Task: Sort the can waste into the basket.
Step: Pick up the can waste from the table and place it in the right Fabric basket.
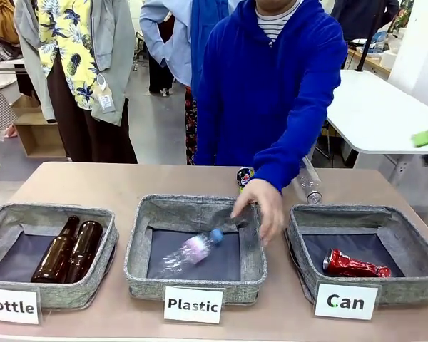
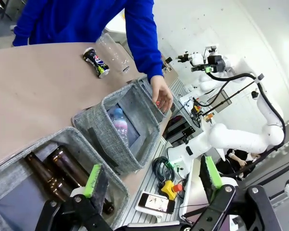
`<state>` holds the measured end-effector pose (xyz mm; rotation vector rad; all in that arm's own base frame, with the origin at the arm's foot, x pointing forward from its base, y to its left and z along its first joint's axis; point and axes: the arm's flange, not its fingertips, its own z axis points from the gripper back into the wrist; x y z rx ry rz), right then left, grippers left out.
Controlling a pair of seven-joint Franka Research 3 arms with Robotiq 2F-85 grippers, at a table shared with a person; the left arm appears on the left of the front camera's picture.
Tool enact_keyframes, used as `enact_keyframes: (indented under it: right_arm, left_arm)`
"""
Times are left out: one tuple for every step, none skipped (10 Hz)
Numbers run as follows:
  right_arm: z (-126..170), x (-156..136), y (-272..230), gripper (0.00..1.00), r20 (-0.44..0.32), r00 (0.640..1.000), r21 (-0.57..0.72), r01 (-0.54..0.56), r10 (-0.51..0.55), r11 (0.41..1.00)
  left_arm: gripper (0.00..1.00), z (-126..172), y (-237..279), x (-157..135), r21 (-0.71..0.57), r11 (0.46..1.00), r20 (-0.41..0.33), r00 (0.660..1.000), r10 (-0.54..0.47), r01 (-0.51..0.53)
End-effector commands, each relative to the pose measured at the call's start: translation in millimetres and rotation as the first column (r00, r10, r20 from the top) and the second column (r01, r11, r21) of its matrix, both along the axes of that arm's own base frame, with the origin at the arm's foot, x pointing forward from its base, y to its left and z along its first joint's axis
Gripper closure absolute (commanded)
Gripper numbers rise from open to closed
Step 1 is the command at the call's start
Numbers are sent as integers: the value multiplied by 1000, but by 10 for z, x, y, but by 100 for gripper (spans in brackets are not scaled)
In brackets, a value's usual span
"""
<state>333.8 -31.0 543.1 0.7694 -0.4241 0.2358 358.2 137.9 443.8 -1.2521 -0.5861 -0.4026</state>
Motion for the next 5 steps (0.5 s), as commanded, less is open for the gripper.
enact_keyframes:
  right_arm:
    - [15,87,-181,0,-13,1000,18,-18,18,1000]
    - [14,1,-270,0,-20,999,40,27,-26,999]
    - [-13,-68,-295,0,-20,999,12,47,-47,999]
    - [-18,-146,-355,0,-2,997,31,73,-73,997]
    - [-20,-207,-359,0,18,996,35,89,-90,995]
  left_arm:
    - [0,33,-2,-27,3,1000,-7,1000,-1,1]
    - [0,33,-2,-27,3,1000,-7,1000,-1,1]
    - [0,33,-2,-27,3,1000,-7,1000,-1,1]
    - [0,33,-2,-27,3,1000,-7,1000,-1,1]
    - [0,33,-2,-27,3,1000,-7,1000,-1,1]
